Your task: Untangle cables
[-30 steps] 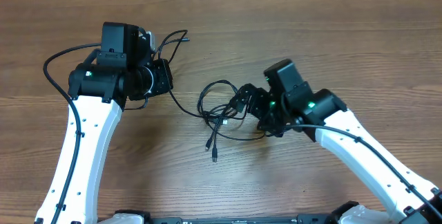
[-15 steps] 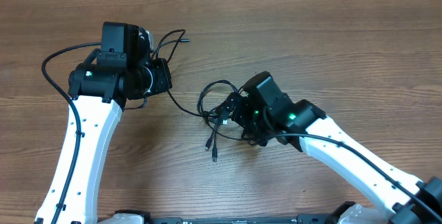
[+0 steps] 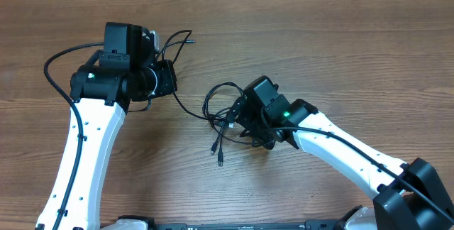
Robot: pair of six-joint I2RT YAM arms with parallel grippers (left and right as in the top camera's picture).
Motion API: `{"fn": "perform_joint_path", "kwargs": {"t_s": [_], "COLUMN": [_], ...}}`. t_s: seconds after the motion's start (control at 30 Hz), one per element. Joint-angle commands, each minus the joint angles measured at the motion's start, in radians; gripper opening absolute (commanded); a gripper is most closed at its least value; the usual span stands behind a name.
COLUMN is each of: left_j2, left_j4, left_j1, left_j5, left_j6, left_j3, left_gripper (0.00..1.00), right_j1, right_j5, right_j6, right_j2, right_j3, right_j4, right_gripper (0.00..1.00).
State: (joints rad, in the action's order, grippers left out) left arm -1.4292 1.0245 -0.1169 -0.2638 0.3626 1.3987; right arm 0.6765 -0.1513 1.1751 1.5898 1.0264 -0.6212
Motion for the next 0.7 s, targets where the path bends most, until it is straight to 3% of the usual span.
{"fn": "perform_joint_path", "kwargs": {"t_s": [0.0,0.07,0.3,0.47,0.67], "left_j2": [0.025,0.025,0.025,0.020,-0.004], "left_j4": [-0.004,-0.003,0.045,0.070,0.074], "left_j1": [-0.002,-0.001,-0.002,-0.002,-0.006], "left_j5": [-0.044,-0.041,-0.041,-0.040,-0.040], "left_j6": [-0.026,-0.027,-0.026,-0.026,-0.026], "left_j3": [0.013,0.012,0.012,0.010,-0.011], "left_gripper": [0.04,0.04,0.04,0.04,0.04], "right_j1": [0.002,0.002,-0.024,-0.085,-0.100], "right_j5": [0.021,0.029,0.164,0.213,0.114], "right_j6": [0.002,-0.026,-0.111,-0.243,-0.426], "right_j2": [0.006,0.006,0.006,0.011,0.068], "right_j3": [-0.006,-0.006,-0.006,-0.006,-0.006], "right_j4": [0.027,0.031,0.040,0.135,0.269], "right_gripper": [0.80,0.71,0.71,0.54,0.40]}}
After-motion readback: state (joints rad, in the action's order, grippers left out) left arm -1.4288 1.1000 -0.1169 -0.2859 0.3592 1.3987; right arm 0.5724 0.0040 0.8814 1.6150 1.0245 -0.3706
